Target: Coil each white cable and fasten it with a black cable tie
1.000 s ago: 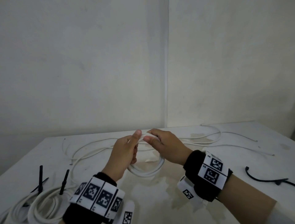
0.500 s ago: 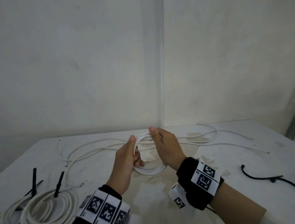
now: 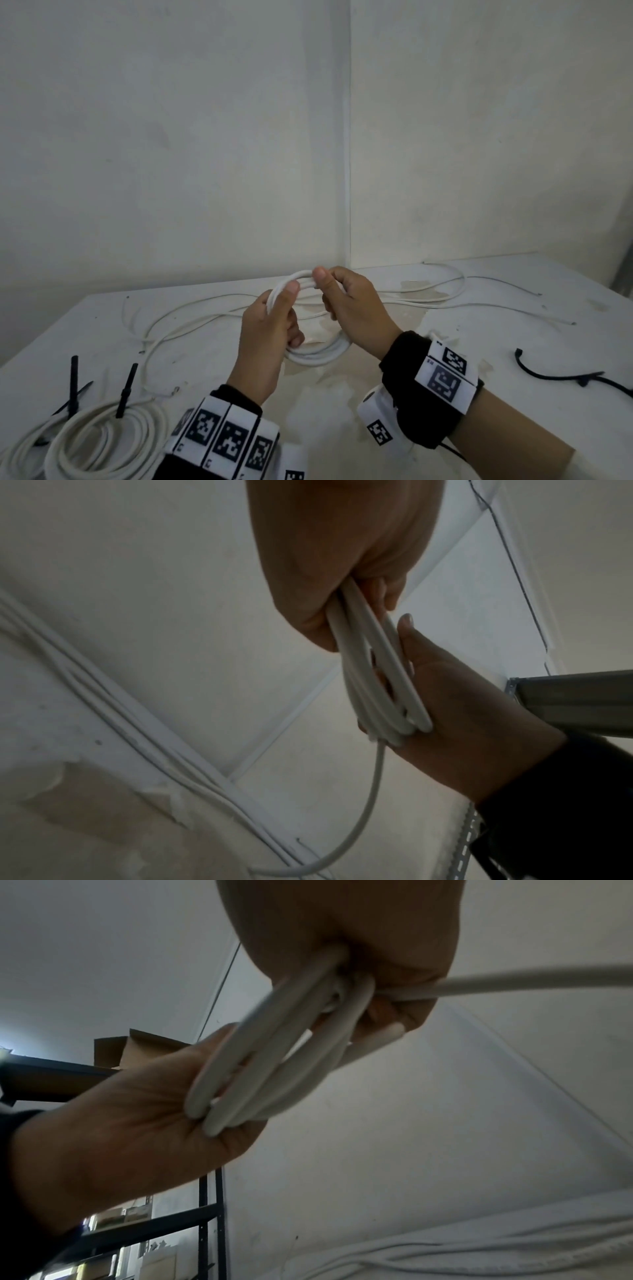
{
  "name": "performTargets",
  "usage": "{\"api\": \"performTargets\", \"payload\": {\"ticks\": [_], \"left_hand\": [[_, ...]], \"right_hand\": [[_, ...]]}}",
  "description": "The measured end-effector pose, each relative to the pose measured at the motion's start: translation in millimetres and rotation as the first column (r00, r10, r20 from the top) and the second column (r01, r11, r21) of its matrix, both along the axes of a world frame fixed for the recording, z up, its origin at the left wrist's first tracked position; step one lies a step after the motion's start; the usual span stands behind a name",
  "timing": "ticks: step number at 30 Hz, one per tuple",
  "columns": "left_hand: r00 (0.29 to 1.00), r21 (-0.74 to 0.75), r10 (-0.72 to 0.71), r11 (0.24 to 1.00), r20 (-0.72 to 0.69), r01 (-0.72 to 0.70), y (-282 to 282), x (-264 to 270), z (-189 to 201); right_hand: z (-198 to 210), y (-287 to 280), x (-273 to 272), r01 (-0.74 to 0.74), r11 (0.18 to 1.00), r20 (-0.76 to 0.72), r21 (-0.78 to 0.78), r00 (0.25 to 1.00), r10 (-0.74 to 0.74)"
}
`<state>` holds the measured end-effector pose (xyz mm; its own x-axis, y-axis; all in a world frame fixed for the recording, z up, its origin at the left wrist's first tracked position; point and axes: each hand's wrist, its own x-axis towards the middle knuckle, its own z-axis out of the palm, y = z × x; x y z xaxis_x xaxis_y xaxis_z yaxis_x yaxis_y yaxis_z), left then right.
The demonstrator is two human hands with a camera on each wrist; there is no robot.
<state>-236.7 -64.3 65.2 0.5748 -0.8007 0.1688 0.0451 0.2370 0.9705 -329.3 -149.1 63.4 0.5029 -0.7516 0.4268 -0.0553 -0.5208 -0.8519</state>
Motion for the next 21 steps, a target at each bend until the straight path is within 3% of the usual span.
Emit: {"api": "performTargets", "payload": {"ticks": [5,8,11,13,17,21], "left_hand": [[0.995,-0.075,0.077,0.994,-0.064,-0.082,-5,-2,-9],[0.998,-0.001,-0.06,0.998,-0.017,0.06,-1,7,-13],[0.957,0.182,-0.28,0.947,0.073,0.263,5,22,-1],[0.933,0.285,-0.331,0.916,0.141,0.282,6,23,8],[0.977,0.217,-0.122,0.973,0.172,0.083,2,6,10],[0.997,0.094,0.043,0.994,0.056,-0.048,-5,-5,2]], "right_hand": [[-4,2,-2,0.103,0.989,-0.037,-0.105,0.994,-0.107],[2,-2,-7,0.056,0.987,-0.143,-0.151,0.987,-0.078],[6,-5,-13,-0.071,0.976,-0.353,-0.207,0.935,-0.007],[9,-5,-14,-0.168,0.958,-0.46,-0.234,0.887,0.044],[13,-2,-13,-0.177,0.947,-0.368,-0.269,0.927,0.069],[7,1,-11,-0.039,0.955,-0.187,-0.294,0.982,-0.018]]}}
